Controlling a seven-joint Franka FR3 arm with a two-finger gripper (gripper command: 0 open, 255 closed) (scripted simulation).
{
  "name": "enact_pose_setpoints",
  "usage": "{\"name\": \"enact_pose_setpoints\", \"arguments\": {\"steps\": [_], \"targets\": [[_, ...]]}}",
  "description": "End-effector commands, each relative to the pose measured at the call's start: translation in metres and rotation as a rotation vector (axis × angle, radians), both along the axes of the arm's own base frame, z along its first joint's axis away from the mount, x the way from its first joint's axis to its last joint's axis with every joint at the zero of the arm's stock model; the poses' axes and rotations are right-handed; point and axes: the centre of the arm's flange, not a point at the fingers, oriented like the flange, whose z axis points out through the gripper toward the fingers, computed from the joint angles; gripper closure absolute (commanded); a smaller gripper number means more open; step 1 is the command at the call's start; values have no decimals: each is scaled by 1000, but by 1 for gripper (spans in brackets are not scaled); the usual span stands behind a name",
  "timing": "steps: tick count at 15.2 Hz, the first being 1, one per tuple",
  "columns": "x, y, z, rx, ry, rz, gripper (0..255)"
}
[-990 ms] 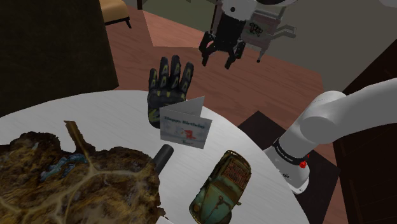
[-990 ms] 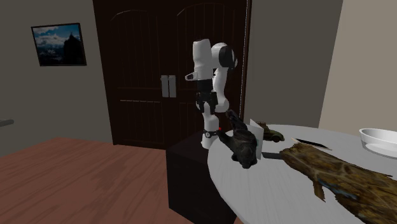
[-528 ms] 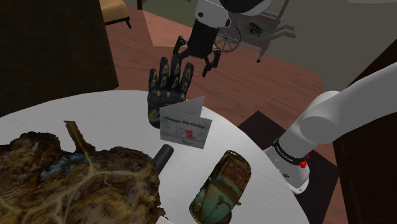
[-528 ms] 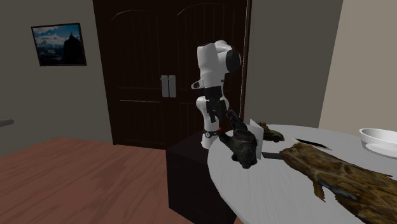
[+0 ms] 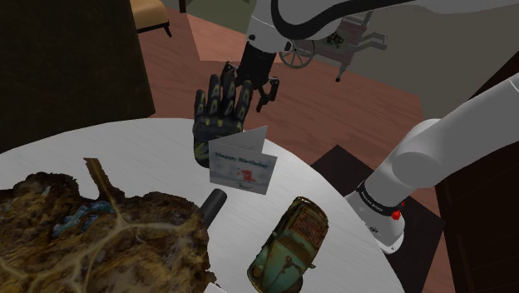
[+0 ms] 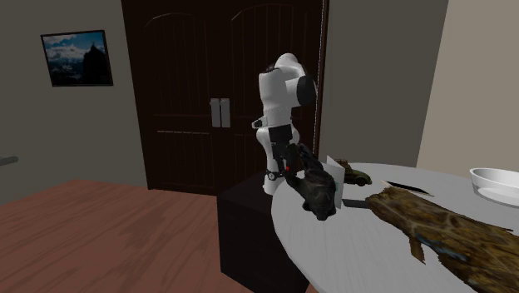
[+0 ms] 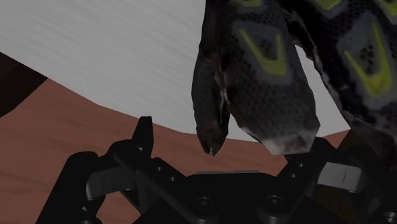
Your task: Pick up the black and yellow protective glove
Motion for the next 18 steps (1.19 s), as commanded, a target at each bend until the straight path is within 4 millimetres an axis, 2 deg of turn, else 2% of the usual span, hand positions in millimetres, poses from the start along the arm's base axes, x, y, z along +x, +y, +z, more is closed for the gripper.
{"name": "enact_pose_setpoints", "arguments": {"steps": [1,2,3,12,18], "targets": [[0,0,-7,0,-1,0,0],[0,0,-7,0,-1,0,0],[0,-1,-7,0,-1,0,255],[0,0,-7,0,-1,0,255],[0,0,25,0,-1,0,255]]}}
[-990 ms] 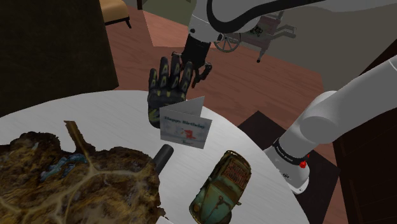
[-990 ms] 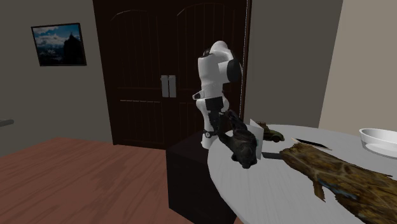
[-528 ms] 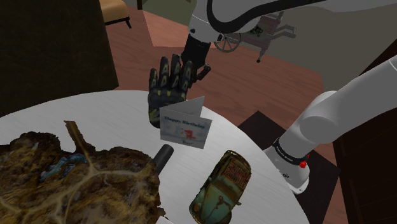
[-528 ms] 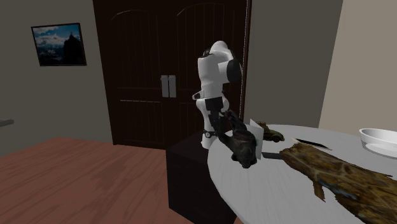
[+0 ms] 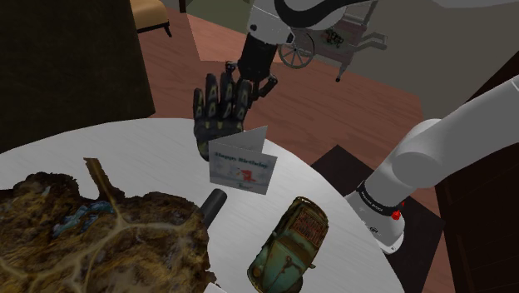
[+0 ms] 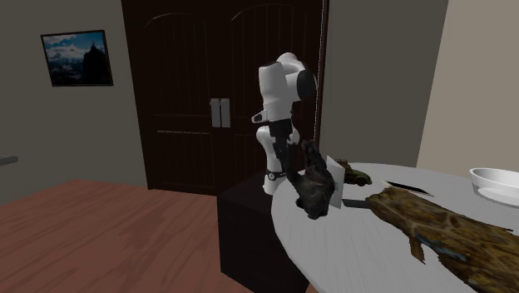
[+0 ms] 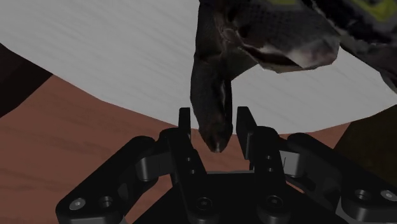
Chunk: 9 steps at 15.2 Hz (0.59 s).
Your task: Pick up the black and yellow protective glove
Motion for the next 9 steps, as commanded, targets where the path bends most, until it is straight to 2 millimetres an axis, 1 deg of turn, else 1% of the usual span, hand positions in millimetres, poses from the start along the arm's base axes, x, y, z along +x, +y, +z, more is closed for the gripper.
{"name": "enact_pose_setpoints", "arguments": {"steps": [1,9], "targets": [[0,0,11,0,-1,0,255],[0,0,53,0,-1,0,255]]}}
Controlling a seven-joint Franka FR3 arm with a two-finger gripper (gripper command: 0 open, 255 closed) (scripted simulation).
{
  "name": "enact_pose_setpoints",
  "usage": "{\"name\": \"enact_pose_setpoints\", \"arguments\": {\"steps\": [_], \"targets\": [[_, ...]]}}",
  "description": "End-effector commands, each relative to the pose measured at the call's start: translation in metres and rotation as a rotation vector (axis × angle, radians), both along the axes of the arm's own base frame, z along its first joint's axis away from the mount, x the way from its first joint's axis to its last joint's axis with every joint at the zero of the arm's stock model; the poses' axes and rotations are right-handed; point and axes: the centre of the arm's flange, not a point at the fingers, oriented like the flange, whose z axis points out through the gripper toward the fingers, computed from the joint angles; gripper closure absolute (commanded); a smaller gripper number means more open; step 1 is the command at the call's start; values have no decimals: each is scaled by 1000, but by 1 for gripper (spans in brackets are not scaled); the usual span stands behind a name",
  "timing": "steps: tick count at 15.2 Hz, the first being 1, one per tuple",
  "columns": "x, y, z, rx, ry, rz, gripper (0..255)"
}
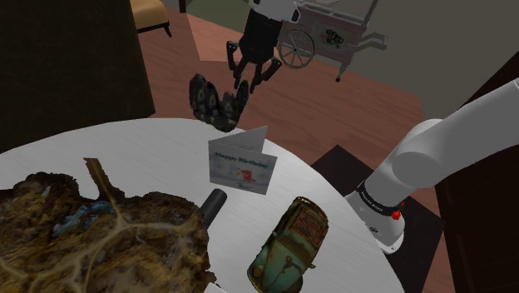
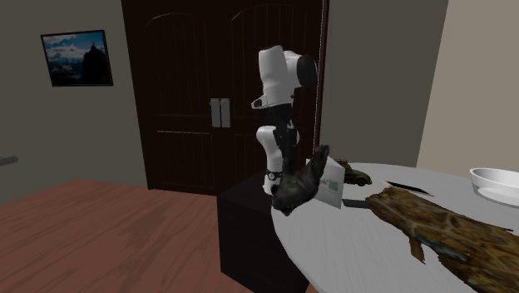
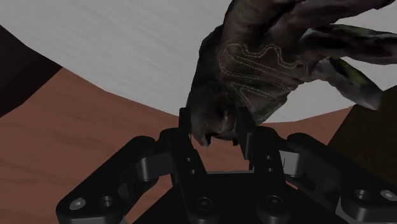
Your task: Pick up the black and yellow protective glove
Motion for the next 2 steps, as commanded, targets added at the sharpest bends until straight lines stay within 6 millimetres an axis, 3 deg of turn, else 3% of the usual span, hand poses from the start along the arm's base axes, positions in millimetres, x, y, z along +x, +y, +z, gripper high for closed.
{"name": "enact_pose_setpoints", "arguments": {"steps": [1,2], "targets": [[-1,0,7,1,-2,-1,255],[-1,0,7,1,-2,-1,255]]}}
